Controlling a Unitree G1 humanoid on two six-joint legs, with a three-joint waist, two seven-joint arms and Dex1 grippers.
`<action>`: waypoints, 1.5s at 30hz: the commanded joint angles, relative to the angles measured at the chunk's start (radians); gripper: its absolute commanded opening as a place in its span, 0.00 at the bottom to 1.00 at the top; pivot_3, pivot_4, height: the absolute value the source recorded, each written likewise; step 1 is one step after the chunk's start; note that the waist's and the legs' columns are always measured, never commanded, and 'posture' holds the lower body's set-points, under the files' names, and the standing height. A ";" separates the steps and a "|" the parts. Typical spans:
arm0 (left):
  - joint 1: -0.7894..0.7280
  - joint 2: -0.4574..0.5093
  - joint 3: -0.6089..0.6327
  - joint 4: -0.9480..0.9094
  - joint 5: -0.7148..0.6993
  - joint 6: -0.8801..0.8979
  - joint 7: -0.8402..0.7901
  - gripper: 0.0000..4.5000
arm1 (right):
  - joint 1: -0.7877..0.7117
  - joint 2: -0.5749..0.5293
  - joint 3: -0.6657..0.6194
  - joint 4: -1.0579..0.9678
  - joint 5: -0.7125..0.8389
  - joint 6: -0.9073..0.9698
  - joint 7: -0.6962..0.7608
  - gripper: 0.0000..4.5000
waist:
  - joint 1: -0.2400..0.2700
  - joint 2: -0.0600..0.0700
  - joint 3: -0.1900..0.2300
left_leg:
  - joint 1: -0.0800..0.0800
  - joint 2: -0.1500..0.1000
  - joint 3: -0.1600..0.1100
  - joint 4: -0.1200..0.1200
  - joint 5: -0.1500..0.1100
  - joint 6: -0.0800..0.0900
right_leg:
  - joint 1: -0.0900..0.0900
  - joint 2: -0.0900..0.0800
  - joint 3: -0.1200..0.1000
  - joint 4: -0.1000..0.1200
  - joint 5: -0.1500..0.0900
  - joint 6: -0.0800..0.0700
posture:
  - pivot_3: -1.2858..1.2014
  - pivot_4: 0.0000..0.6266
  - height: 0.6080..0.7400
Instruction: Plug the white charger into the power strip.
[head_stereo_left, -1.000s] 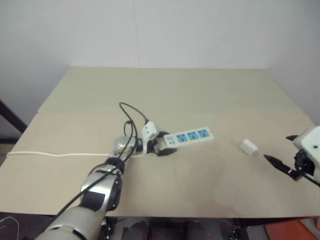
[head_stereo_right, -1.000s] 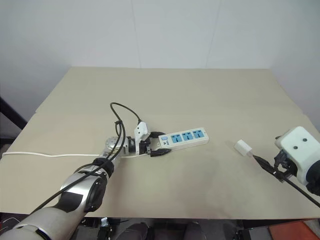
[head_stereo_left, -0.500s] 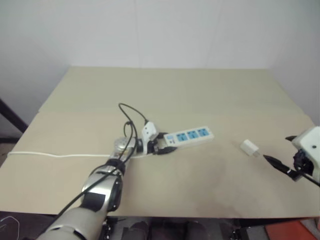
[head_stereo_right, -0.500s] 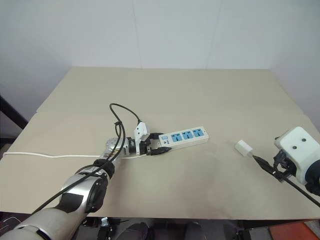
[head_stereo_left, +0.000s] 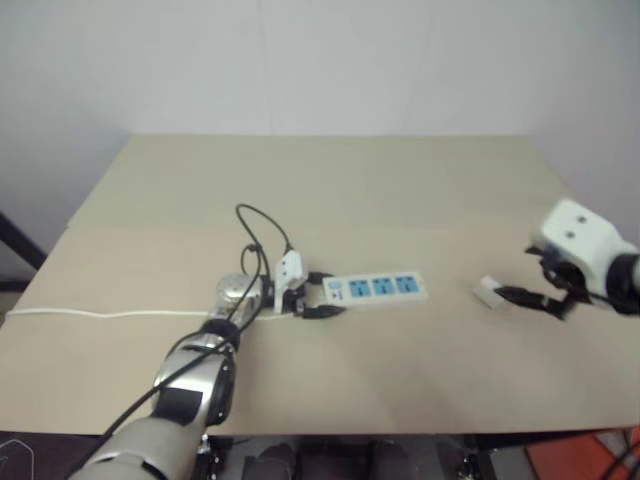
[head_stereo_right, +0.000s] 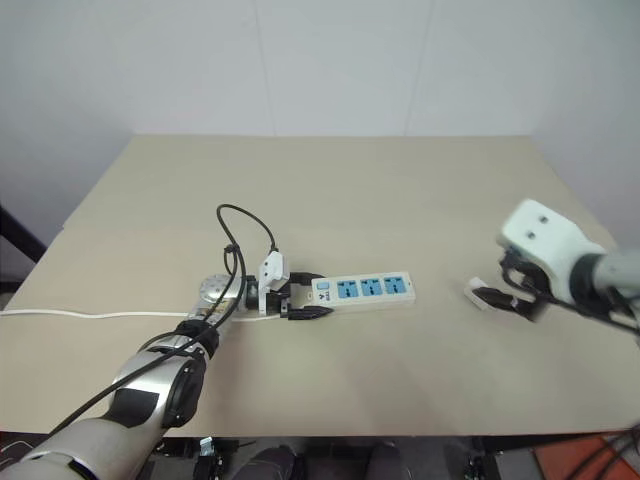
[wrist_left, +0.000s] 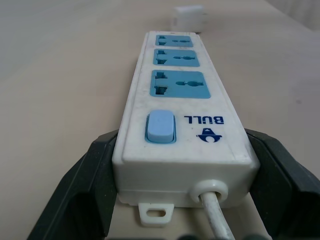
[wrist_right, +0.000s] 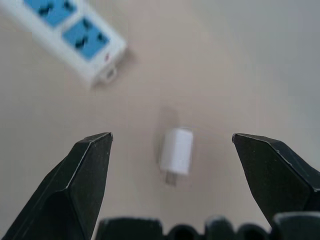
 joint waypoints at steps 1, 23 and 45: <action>0.028 -0.003 0.006 -0.073 -0.056 -0.019 -0.095 0.73 | -0.264 0.072 0.271 0.222 -0.103 0.029 0.058 1.00 | -0.005 0.000 0.000 | -0.001 0.000 0.000 0.001 0.003 -0.006 | -0.001 0.000 0.000 0.000 0.000 0.000 | 0.52 0.24 1.00; 0.153 0.008 -0.062 -0.264 -0.113 0.027 -0.146 0.73 | -0.785 0.488 0.640 1.360 -0.512 -0.326 0.305 1.00 | -0.008 0.003 -0.002 | -0.016 0.000 0.001 0.009 0.006 -0.010 | -0.016 0.002 0.001 0.008 0.005 -0.002 | 0.52 0.24 1.00; 0.168 0.015 -0.097 -0.288 -0.119 0.028 -0.108 0.73 | -0.761 0.513 0.600 1.453 -0.631 -0.319 0.354 1.00 | -0.009 0.005 -0.003 | -0.014 -0.001 0.001 0.009 0.006 -0.010 | -0.017 0.002 0.004 0.013 0.005 -0.002 | 0.52 0.24 1.00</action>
